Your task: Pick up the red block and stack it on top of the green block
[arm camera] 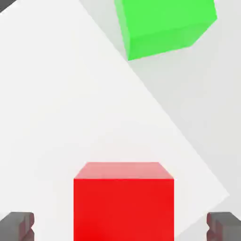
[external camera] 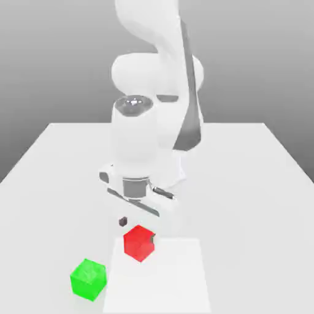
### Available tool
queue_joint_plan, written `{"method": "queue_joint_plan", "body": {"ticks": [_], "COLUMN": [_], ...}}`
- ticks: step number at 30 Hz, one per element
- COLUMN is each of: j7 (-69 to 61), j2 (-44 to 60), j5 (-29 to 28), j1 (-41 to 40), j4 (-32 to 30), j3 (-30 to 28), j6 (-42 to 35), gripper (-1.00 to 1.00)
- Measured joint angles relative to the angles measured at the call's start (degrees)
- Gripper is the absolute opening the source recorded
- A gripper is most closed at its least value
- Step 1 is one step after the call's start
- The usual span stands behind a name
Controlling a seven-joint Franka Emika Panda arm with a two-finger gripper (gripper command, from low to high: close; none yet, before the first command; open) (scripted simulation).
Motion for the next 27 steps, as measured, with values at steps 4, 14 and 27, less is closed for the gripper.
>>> {"method": "queue_joint_plan", "body": {"ticks": [4, 14, 27], "j7": [0.39, -1.77, -3.20], "j2": [1.41, -9.62, -2.93], "j5": [-0.50, 2.56, 2.93], "j1": [0.22, 0.05, -7.27], "j4": [0.19, -1.39, 17.24], "j3": [-0.33, 0.77, -2.95], "j6": [1.25, -8.15, -20.11], "gripper": [-1.00, -1.00, -1.00]}}
